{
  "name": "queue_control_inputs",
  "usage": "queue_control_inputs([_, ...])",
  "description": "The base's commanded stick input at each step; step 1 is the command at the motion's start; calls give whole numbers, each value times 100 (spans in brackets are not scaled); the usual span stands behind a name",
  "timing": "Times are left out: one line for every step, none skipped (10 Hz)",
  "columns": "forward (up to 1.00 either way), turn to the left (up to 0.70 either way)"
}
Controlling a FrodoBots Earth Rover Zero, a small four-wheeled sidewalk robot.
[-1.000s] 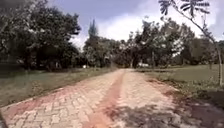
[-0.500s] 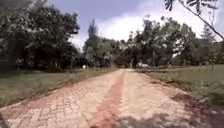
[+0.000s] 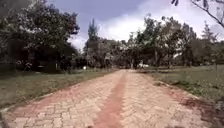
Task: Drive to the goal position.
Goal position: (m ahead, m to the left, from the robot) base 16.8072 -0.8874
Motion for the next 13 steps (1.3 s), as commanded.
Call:
queue_control_inputs([70, 0])
queue_control_inputs([70, 0])
queue_control_inputs([70, 0])
queue_control_inputs([70, 0])
queue_control_inputs([70, 0])
queue_control_inputs([70, 0])
queue_control_inputs([70, 0])
queue_control_inputs([70, 0])
queue_control_inputs([70, 0])
queue_control_inputs([70, 0])
queue_control_inputs([70, 0])
queue_control_inputs([70, 0])
queue_control_inputs([70, 0])
